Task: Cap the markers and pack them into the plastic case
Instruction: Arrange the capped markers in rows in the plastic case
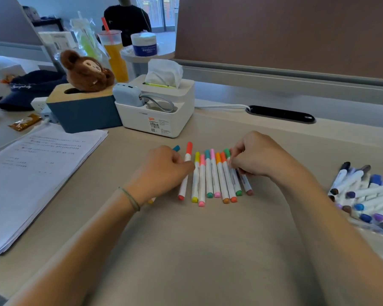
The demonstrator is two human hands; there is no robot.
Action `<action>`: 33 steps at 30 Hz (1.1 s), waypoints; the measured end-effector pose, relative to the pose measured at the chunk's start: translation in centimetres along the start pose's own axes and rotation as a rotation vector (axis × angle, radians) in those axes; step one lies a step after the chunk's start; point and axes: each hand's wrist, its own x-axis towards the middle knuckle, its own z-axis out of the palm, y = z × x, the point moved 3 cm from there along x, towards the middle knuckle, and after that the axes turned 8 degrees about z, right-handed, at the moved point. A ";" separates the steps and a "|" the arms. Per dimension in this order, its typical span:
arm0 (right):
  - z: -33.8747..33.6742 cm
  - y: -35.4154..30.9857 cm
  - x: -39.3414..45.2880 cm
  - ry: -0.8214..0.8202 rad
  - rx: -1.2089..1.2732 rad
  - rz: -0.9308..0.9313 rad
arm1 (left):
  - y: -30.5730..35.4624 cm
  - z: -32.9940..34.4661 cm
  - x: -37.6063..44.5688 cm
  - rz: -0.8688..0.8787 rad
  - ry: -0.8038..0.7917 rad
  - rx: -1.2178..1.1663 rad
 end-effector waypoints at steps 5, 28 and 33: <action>0.8 0.0 0.5 0.034 -0.105 0.008 | -0.2 0.5 -0.3 -0.061 -0.073 -0.304; -5.6 7.4 -7.7 -0.072 0.371 0.058 | 7.1 5.7 -4.9 0.154 -0.544 -0.763; -6.6 13.4 -10.9 -0.023 0.422 0.136 | 11.2 8.6 -6.3 0.241 -0.606 -0.725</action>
